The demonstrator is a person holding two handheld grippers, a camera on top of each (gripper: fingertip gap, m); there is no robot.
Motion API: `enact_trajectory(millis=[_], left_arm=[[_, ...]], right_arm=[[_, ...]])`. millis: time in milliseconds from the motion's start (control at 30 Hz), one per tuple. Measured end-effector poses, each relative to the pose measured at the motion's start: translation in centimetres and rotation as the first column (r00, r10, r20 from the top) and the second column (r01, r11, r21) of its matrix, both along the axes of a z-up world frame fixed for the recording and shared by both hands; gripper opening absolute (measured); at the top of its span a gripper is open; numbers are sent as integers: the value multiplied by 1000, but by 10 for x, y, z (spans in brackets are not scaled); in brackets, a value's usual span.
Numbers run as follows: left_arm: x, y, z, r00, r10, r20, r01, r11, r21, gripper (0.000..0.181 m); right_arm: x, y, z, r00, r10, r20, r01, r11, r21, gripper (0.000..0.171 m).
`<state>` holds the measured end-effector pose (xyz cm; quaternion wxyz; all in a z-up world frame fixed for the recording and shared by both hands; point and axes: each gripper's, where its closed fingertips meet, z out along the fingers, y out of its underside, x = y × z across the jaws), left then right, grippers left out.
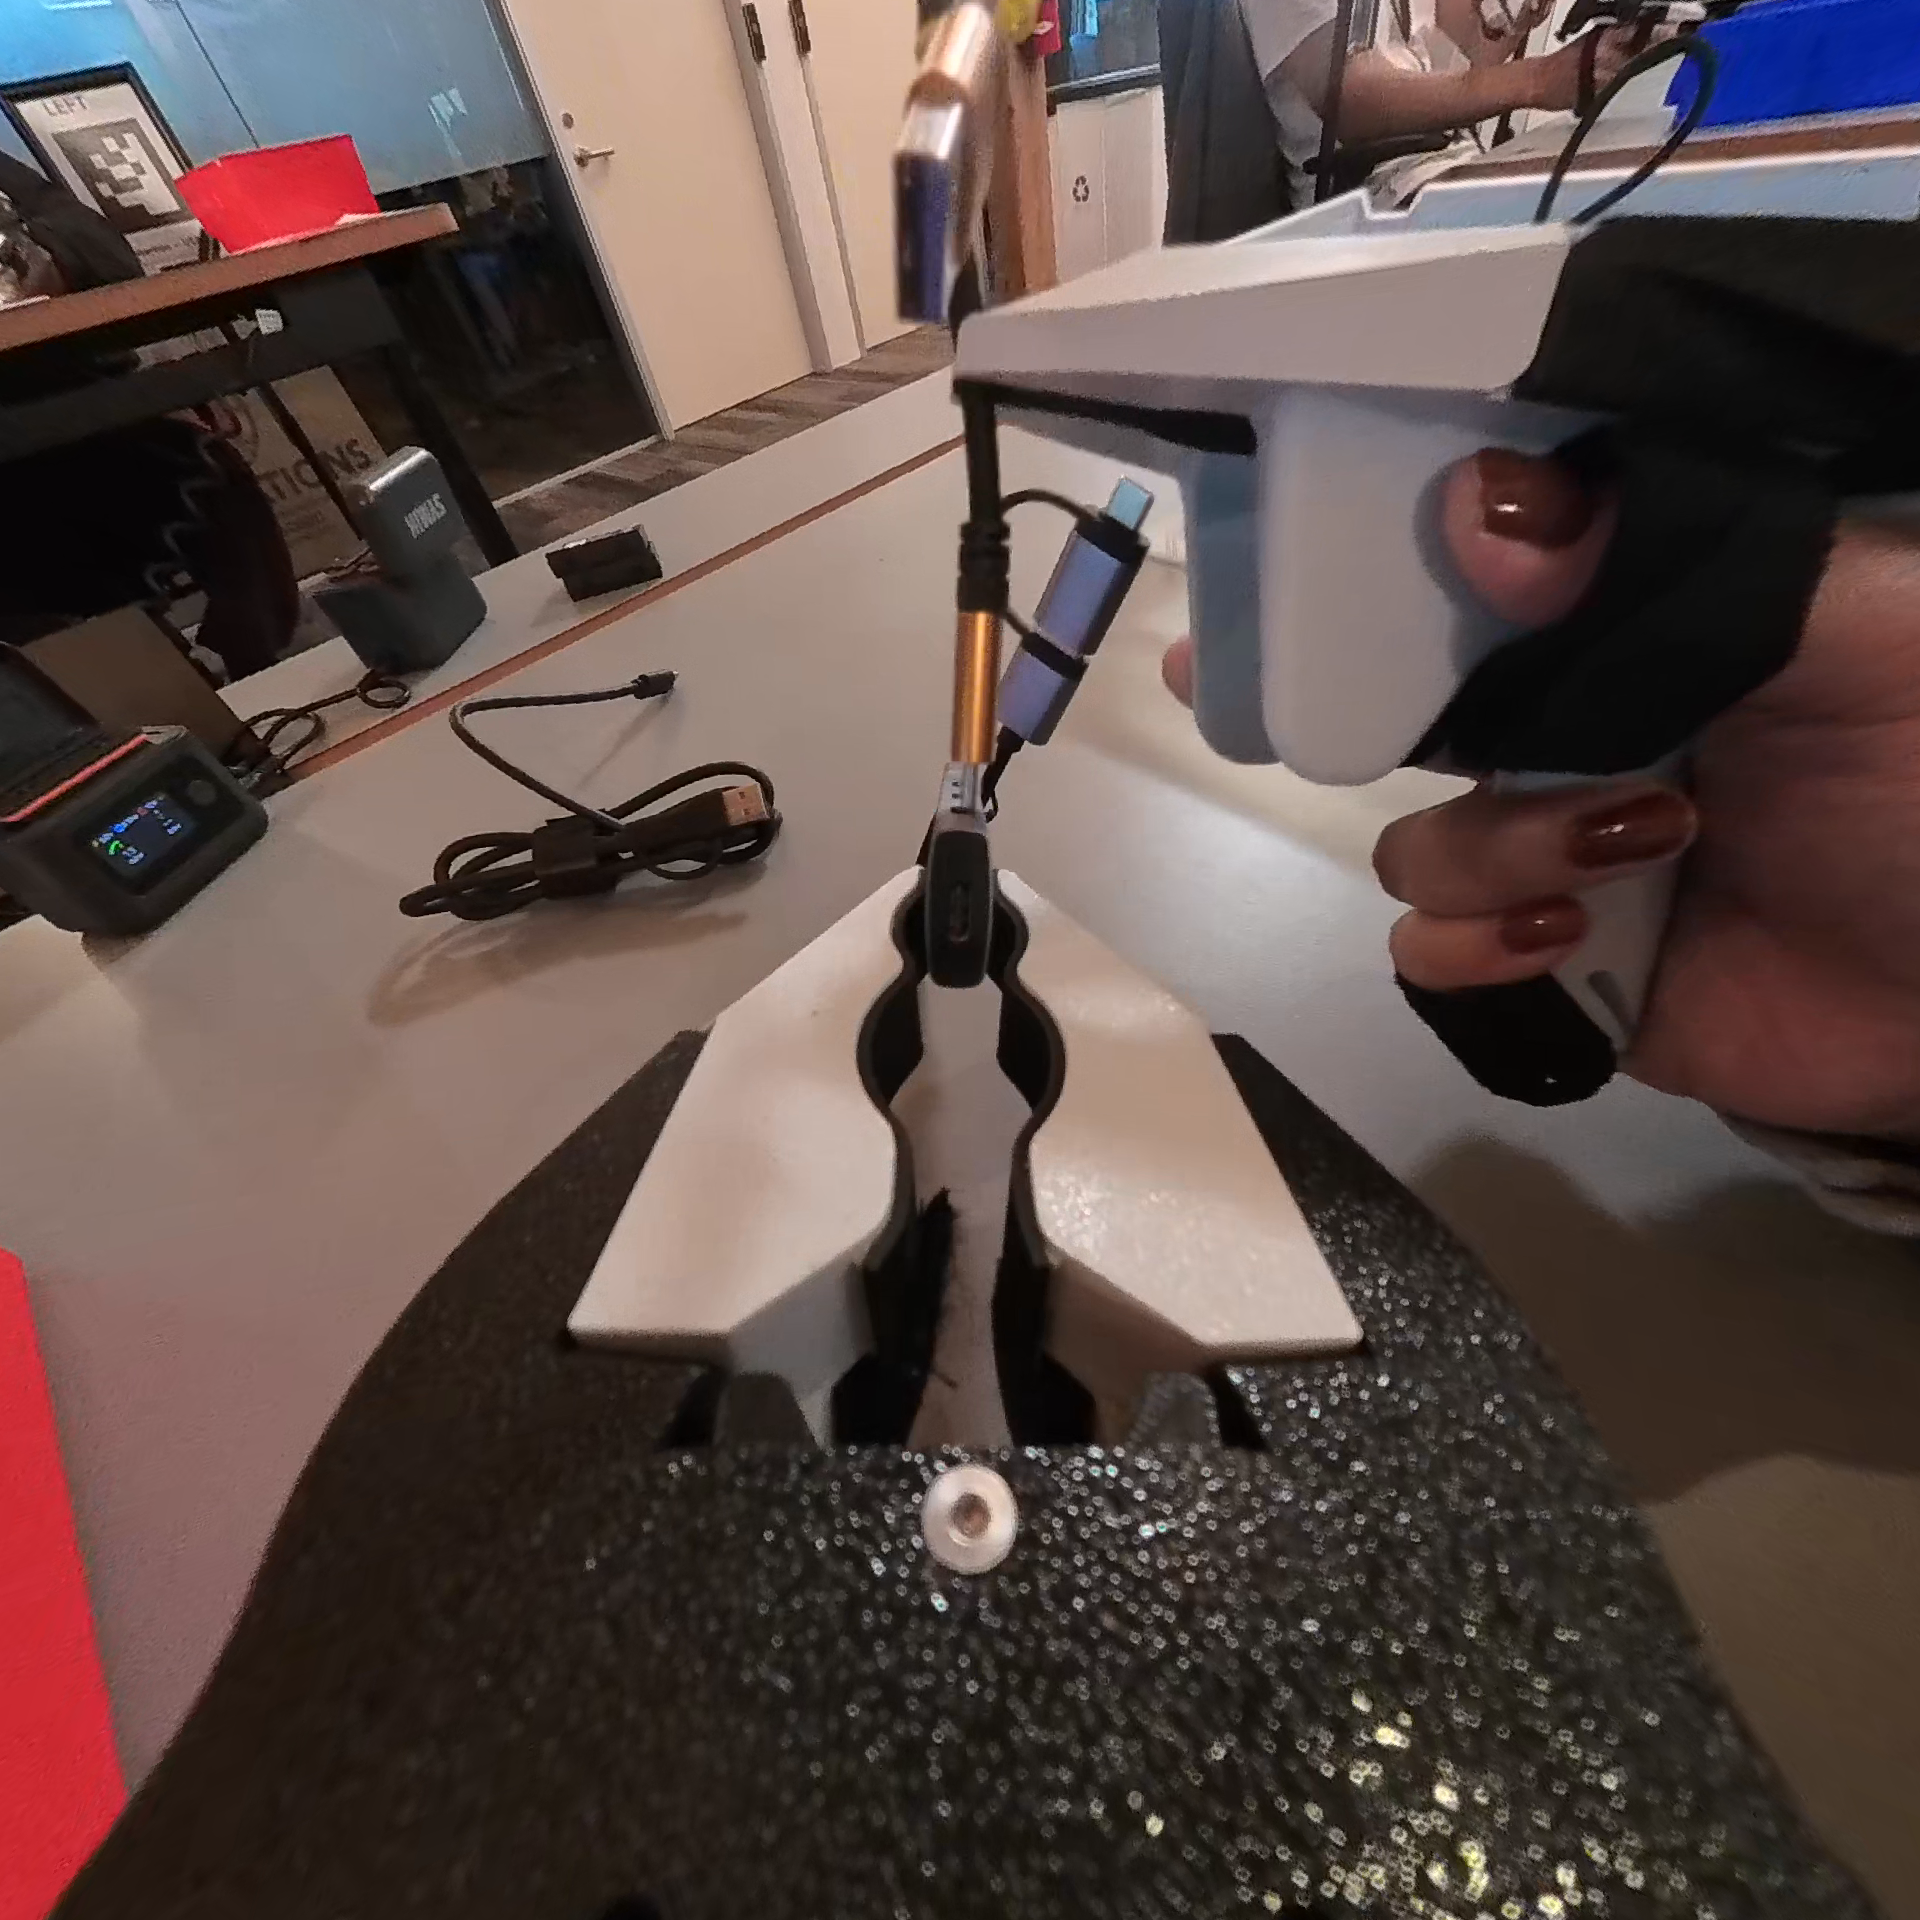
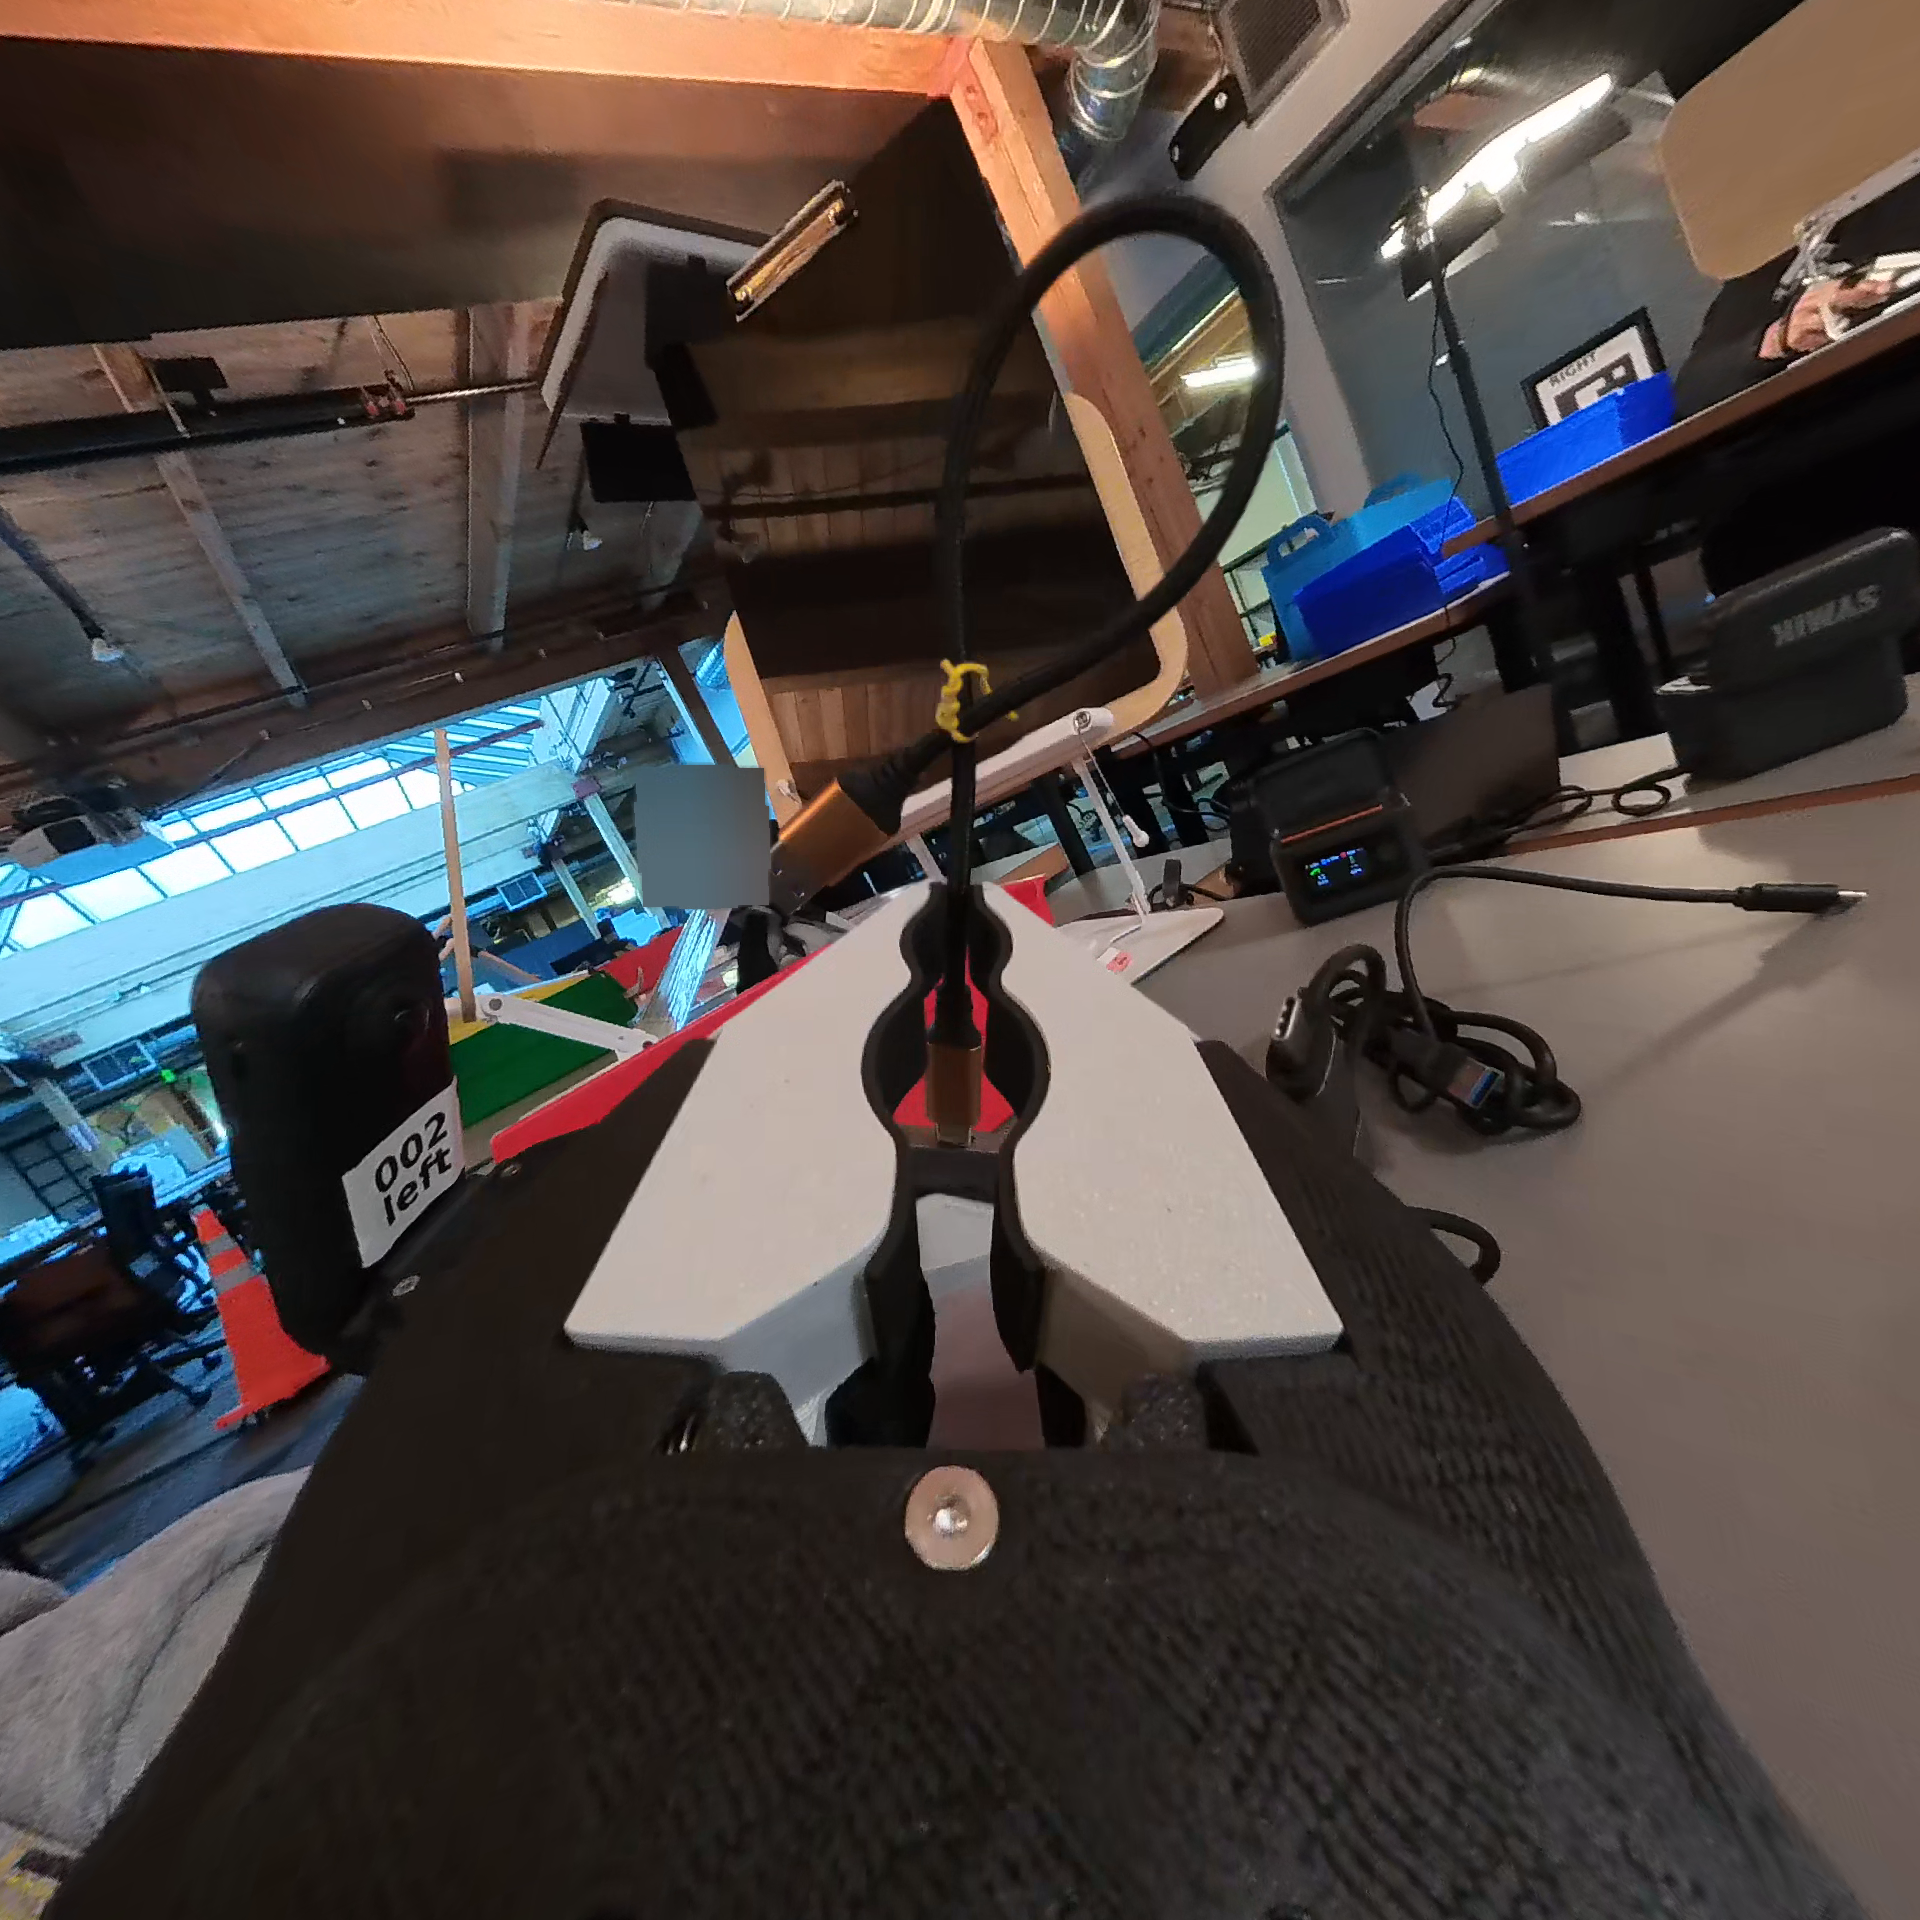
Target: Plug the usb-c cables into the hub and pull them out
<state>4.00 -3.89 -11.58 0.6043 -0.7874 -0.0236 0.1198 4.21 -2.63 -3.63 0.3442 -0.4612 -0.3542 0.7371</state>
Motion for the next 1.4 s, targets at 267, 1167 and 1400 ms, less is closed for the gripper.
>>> enact_trajectory(millis=[267,1167,1400], left_arm=[[3,1,-2,1000,-18,13,18,1000,-5,6],[1,1,-4,999,-12,35,12,1000,-1,6],[1,1,-6,998,-17,53,17,1000,-8,6]], right_arm=[[-1,0,-2,1000,0,-15,1,1000,2,2],[-5,-4,-6,999,37,-26,-37,999,-31,2],[-2,-4,-11,1000,1,6,-1,996,84,3]])
